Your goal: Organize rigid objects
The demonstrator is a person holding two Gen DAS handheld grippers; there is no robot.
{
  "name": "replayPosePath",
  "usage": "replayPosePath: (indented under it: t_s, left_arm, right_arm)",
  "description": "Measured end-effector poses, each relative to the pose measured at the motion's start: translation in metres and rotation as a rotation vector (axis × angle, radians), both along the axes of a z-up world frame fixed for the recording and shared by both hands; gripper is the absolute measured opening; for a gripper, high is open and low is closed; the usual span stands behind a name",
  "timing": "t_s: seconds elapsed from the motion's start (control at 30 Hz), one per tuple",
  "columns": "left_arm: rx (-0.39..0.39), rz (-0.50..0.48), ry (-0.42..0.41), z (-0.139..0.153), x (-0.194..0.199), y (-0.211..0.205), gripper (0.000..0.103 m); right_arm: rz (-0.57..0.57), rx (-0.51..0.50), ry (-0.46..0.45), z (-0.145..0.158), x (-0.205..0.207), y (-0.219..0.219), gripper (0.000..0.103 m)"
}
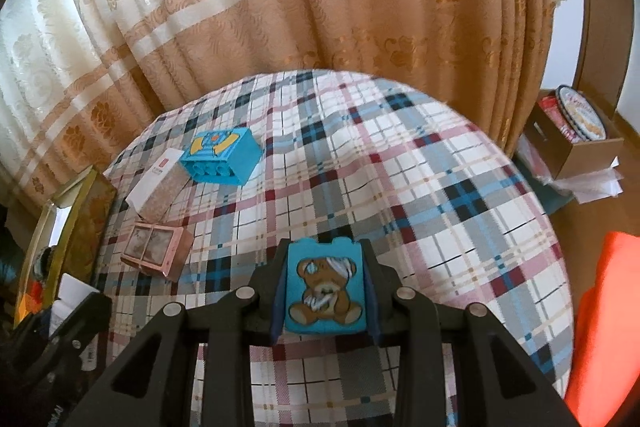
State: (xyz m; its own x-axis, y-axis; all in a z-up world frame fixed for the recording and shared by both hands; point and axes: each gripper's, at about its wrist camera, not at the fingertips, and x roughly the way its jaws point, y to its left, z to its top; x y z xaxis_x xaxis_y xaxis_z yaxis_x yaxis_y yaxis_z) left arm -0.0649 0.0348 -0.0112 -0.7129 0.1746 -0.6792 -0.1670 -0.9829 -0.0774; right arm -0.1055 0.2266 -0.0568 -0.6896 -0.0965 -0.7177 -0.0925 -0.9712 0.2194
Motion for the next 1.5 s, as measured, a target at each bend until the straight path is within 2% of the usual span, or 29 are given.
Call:
replayPosePath:
  t_s: [0.13,0.23,0.33,0.7,0.83,0.9,1.0,1.07,1.27,1.5]
  left_arm:
    - [0.008,0.020,0.022,0.007,0.005,-0.010,0.036]
    - [0.005,0.039,0.041,0.012,0.006,-0.019,0.036]
    - [0.004,0.069,0.051,0.015,0.006,-0.031,0.036]
    - [-0.008,0.177,0.080,0.022,0.007,-0.075,0.036]
    - [0.008,0.201,0.084,0.023,0.009,-0.090,0.036]
    - [0.051,0.192,0.095,0.025,0.013,-0.101,0.036]
    - [0.139,0.150,0.107,0.029,0.018,-0.113,0.036]
    - [0.165,0.140,0.121,0.032,0.021,-0.119,0.036]
    - [0.156,0.162,0.130,0.035,0.025,-0.127,0.036]
    - [0.138,0.153,0.132,0.033,0.024,-0.121,0.036]
  right_arm:
    - [-0.002,0.069,0.040,0.009,0.005,-0.008,0.034]
    - [-0.005,0.093,0.111,0.019,0.015,-0.013,0.034]
    - [-0.002,0.080,0.167,0.029,0.027,-0.023,0.034]
    - [0.176,0.027,0.226,0.058,0.040,-0.090,0.033]
    - [0.213,0.004,0.231,0.061,0.042,-0.103,0.033]
    - [0.231,-0.018,0.230,0.062,0.044,-0.107,0.033]
    - [0.249,-0.063,0.226,0.064,0.047,-0.107,0.033]
    - [0.256,-0.084,0.221,0.066,0.049,-0.108,0.033]
    - [0.256,-0.056,0.251,0.070,0.056,-0.102,0.033]
    - [0.070,-0.015,0.208,0.060,0.056,-0.030,0.033]
